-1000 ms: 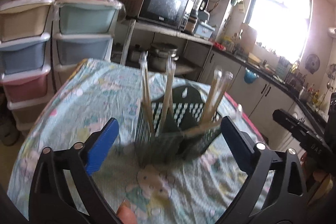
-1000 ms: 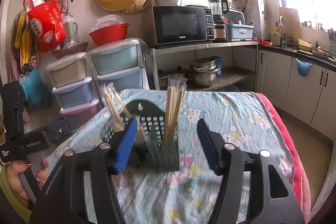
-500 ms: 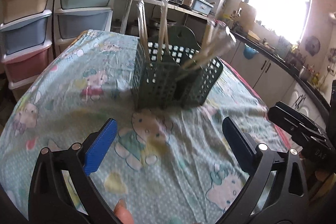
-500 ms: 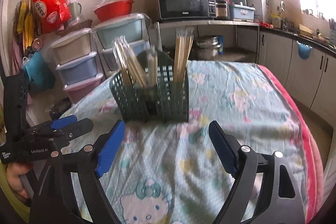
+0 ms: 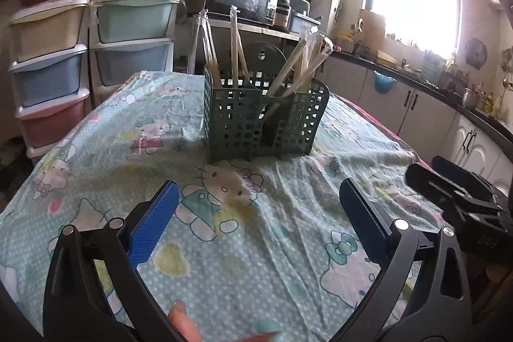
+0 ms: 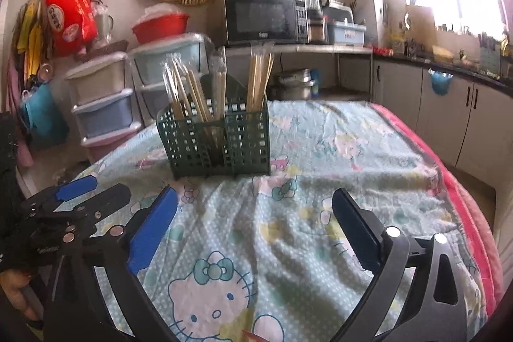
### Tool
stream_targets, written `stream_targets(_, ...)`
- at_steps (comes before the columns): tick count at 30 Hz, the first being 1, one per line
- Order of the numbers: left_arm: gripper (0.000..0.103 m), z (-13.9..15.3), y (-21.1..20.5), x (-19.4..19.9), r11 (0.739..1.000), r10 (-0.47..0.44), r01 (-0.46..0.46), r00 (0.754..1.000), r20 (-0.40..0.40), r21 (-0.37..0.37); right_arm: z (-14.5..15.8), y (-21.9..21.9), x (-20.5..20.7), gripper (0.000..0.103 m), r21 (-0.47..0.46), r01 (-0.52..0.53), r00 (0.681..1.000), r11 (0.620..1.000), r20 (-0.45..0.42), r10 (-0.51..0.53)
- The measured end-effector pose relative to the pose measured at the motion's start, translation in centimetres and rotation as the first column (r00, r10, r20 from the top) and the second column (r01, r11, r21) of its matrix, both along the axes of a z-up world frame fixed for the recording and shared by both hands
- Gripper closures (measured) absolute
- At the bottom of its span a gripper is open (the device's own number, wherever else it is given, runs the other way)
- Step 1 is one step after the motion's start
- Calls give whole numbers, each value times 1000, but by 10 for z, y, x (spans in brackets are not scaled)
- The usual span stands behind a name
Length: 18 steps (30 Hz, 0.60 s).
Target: Organize utensils
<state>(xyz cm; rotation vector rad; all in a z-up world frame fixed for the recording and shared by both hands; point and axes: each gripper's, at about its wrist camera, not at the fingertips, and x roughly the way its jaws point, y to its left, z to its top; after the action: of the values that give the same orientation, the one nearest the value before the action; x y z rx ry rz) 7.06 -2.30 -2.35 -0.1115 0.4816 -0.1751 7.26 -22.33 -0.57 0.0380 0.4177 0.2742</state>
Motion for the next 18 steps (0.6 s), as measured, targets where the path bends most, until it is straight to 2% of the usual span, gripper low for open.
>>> stream_targets(2,11,-2,1,0,1000,7,-7,1000,0,1,1,-1,-9,7,-14,13,998,1000,64,-12)
stream_targets(7,11,-5,3,-2,1000,19,-19,1000,1,-5,0,-7,-21,7,2,24,988,1000,155,-24)
stream_targets(18,11,-3,3,-6,1000,20,-20,999,30,-7,-5,-6,-21,7,4,30,989,1000,145,-31)
